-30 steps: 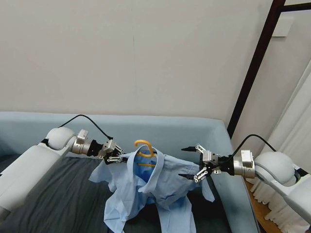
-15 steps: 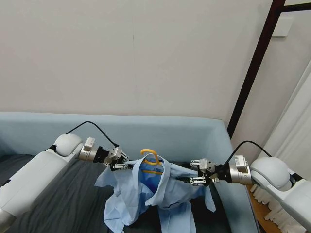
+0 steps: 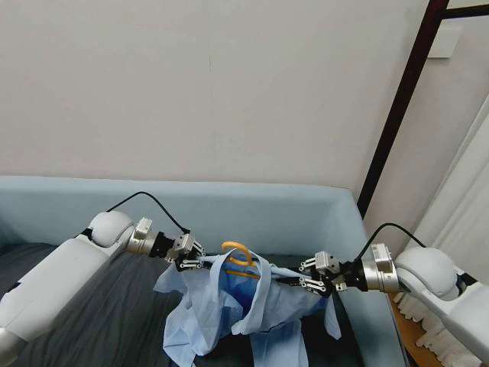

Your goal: Pick up the clothes from the sofa and hang them on the clothes hanger.

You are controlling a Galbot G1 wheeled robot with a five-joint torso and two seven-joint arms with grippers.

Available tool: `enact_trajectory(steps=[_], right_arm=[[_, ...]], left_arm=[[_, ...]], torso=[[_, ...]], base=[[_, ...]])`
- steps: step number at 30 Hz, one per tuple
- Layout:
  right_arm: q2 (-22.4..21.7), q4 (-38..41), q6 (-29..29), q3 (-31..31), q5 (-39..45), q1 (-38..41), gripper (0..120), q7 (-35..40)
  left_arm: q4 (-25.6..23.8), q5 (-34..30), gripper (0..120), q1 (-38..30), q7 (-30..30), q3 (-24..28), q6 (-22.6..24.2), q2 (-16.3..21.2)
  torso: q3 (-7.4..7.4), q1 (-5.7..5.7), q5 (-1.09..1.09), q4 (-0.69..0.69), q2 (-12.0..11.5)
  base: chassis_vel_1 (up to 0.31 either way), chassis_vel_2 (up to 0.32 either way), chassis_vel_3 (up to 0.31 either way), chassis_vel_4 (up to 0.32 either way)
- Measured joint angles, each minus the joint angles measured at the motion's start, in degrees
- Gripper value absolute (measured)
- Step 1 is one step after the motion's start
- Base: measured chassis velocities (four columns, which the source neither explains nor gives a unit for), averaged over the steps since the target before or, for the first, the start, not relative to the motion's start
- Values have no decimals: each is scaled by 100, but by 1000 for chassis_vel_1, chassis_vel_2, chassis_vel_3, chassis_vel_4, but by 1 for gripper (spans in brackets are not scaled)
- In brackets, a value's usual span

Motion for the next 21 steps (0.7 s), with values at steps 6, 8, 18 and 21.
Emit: enact_trajectory(steps=[6, 8, 18, 21], right_arm=[[-141, 5, -166, 44, 417, 30, 7, 272], [-219, -5, -216, 67, 664, 70, 7, 469], [-469, 97, -375, 327, 2021, 235, 7, 1412], [-501, 225, -333, 379, 2392, 163, 7, 1653]], left_arm=[[-3, -544, 23, -105, -21, -126, -203, 171], [-10, -663, 30, -197, -5, -189, -239, 269], [83, -1656, 66, -371, -285, -770, -296, 638], [-312, -2385, 79, 399, -1074, -1105, -391, 790]], torso=[[0, 0, -1, 0, 0], [0, 0, -1, 0, 0], [0, 0, 2, -1, 0], [0, 0, -1, 1, 0]], base=[[0, 0, 0, 0], [0, 0, 0, 0], [0, 0, 0, 0], [0, 0, 0, 0]])
